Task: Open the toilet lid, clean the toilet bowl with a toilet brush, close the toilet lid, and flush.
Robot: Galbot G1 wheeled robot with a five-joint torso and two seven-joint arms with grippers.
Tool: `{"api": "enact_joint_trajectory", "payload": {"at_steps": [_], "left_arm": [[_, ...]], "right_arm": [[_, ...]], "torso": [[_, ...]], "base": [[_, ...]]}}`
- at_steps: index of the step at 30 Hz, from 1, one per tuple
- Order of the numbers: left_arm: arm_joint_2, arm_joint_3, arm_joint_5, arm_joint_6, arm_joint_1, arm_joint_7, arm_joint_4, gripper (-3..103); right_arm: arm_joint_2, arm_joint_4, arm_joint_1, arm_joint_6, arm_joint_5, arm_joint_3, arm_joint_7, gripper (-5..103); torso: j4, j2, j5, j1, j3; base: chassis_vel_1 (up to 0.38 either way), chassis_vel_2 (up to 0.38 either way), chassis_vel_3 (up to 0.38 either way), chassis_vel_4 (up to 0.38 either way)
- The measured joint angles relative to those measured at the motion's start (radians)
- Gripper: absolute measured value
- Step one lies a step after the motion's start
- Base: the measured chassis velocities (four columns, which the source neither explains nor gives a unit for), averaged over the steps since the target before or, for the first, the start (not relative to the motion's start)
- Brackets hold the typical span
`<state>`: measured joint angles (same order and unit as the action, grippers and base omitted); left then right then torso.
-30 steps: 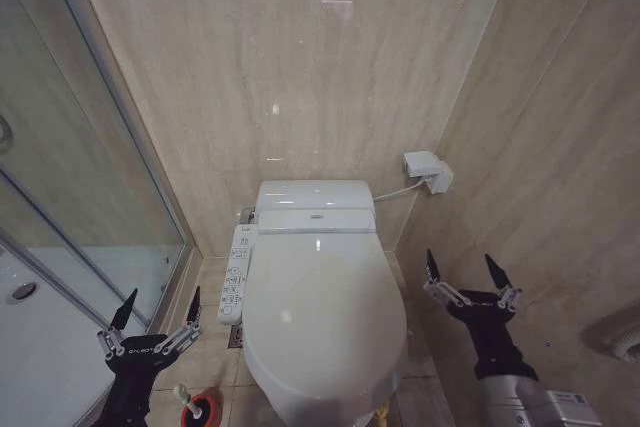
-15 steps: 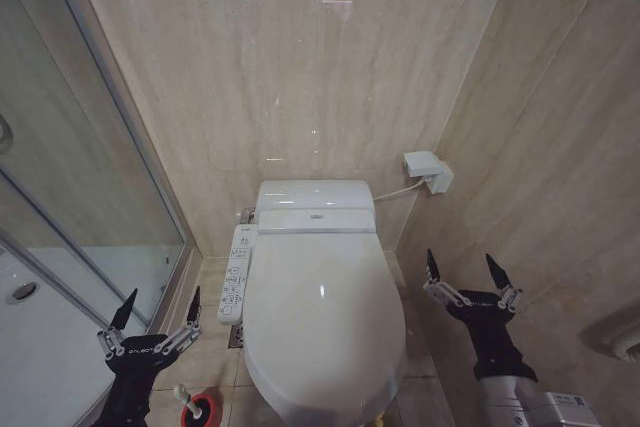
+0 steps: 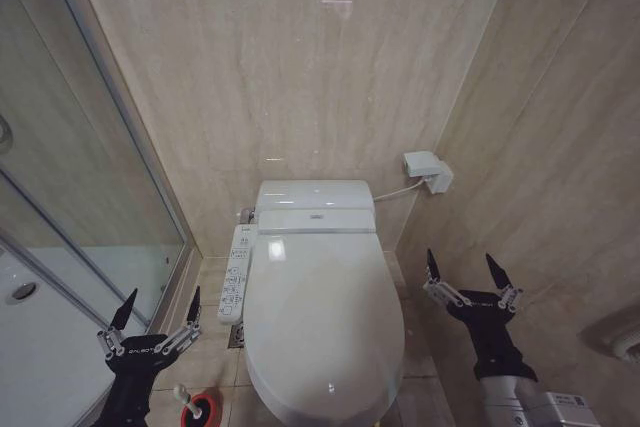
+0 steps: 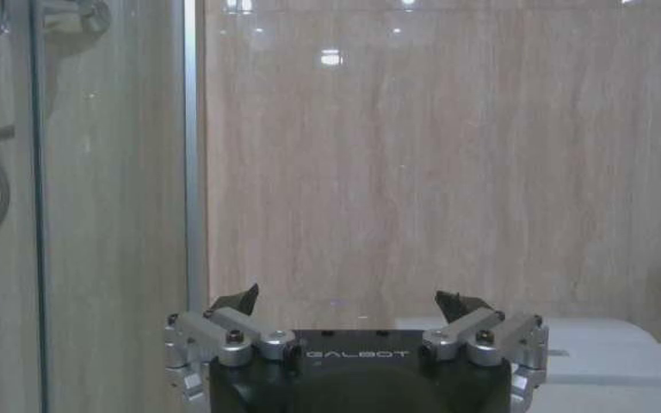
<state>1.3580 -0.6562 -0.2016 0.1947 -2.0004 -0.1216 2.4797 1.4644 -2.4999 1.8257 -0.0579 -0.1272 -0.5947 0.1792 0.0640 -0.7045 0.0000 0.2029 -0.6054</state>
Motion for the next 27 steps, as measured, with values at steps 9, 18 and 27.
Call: {"api": "enact_joint_trajectory", "payload": {"at_steps": [9,18,27], "left_arm": [[0.000,0.000,0.000,0.000,0.000,0.000,0.000,100],[0.000,0.000,0.000,0.000,0.000,0.000,0.000,100],[0.000,0.000,0.000,0.000,0.000,0.000,0.000,100]], "right_arm": [[0.000,0.000,0.000,0.000,0.000,0.000,0.000,100],[0.000,0.000,0.000,0.000,0.000,0.000,0.000,100],[0.000,0.000,0.000,0.001,0.000,0.000,0.000,100]], "torso": [[0.0000,0.000,0.0000,0.000,0.000],[0.0000,0.000,0.0000,0.000,0.000],[0.0000,0.000,0.0000,0.000,0.000]], "base": [[0.000,0.000,0.000,0.000],[0.000,0.000,0.000,0.000],[0.000,0.000,0.000,0.000]]}}
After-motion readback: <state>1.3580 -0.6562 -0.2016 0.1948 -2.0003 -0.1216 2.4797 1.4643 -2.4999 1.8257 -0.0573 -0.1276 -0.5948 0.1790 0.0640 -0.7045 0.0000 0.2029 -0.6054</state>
